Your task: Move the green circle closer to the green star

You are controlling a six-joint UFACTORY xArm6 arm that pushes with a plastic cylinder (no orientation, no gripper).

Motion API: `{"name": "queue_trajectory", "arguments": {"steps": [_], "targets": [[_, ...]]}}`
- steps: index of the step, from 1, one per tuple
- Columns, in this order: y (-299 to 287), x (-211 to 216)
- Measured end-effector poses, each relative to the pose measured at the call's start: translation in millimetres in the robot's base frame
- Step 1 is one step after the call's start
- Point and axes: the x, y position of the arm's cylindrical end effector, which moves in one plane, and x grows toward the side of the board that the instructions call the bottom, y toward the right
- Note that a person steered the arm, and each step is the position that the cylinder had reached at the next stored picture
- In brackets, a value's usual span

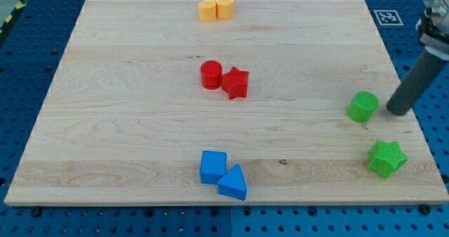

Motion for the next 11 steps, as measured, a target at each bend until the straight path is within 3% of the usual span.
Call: {"name": "queue_trajectory", "arguments": {"steps": [1, 4, 6, 9, 11], "targets": [[-3, -35], [-73, -26], [-73, 3], [-63, -22], [-59, -11]]}}
